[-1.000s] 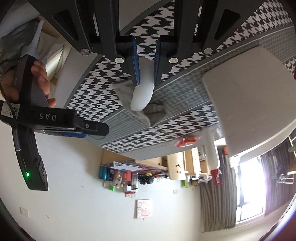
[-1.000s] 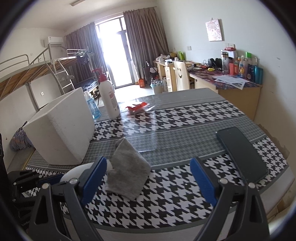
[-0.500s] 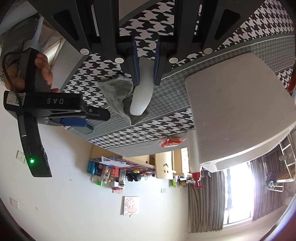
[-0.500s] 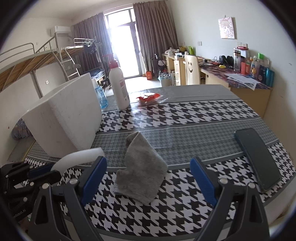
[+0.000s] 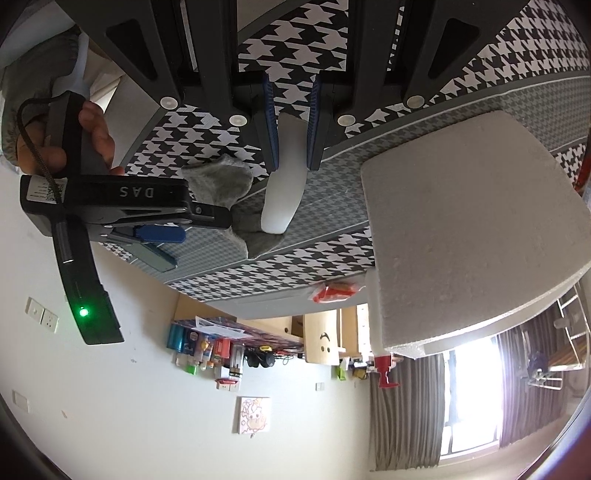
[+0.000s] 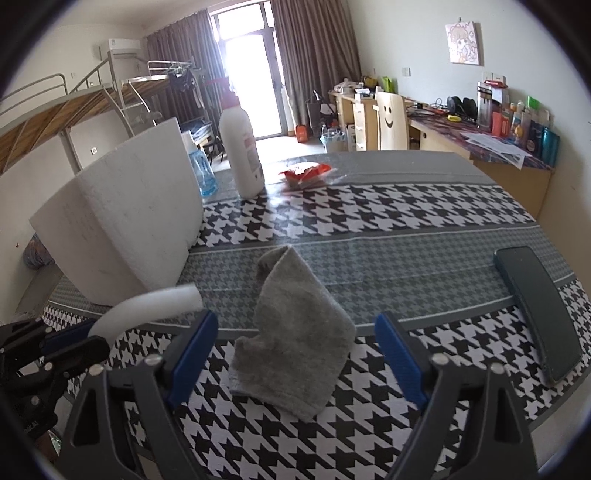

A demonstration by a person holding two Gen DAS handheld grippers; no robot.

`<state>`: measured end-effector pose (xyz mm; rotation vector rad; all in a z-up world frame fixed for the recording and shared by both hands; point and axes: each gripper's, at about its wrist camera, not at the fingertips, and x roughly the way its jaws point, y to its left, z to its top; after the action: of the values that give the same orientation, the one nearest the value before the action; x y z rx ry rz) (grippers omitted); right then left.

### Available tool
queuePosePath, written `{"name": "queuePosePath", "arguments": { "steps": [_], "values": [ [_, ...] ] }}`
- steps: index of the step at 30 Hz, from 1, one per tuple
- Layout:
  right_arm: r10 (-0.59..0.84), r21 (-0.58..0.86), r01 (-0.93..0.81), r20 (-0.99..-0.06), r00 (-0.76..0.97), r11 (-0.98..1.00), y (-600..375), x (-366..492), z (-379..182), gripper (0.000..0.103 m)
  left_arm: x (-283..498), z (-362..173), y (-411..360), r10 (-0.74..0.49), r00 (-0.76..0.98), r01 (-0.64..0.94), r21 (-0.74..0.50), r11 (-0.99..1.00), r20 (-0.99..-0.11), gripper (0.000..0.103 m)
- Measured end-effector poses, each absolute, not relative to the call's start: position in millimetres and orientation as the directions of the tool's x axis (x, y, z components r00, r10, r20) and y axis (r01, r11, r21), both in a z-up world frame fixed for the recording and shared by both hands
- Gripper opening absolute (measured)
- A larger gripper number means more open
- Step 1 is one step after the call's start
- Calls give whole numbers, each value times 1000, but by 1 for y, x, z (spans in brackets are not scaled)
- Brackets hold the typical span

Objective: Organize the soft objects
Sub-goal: 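Lift the white stick with the left tool while the right tool grasps the grey cloth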

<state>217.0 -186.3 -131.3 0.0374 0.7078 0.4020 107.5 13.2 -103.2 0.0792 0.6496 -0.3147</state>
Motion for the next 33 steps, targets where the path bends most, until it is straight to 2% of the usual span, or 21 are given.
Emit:
{"name": "queuePosePath", "arguments": {
  "steps": [3, 8, 12, 17, 20, 26, 29, 33],
  "values": [
    [381, 186, -346, -640, 667, 919, -186, 220, -135, 74, 110, -103, 15, -264, 750, 310, -30, 950, -607, 16],
    [370, 181, -340, -660, 654, 923, -183, 221, -140, 72, 112, -104, 15, -274, 743, 320, -35, 947, -611, 16],
    [377, 199, -336, -674, 635, 921, -181, 225, -145, 62, 113, -105, 16, -280, 741, 326, -38, 945, -610, 16],
    [369, 200, -327, -692, 621, 924, -180, 229, -150, 60, 114, -106, 18, -281, 740, 325, -41, 945, -610, 16],
    [373, 204, -329, -697, 612, 922, -178, 229, -153, 54, 114, -106, 19, -283, 740, 325, -44, 945, -611, 16],
    [355, 189, -321, -708, 610, 928, -176, 229, -156, 48, 113, -106, 20, -286, 742, 329, -43, 943, -607, 16],
    [335, 170, -311, -712, 617, 935, -174, 230, -156, 37, 112, -106, 20, -286, 741, 328, -44, 944, -607, 16],
    [306, 142, -297, -712, 632, 944, -174, 229, -158, 29, 109, -104, 19, -286, 745, 329, -42, 943, -602, 16]
  ]
}}
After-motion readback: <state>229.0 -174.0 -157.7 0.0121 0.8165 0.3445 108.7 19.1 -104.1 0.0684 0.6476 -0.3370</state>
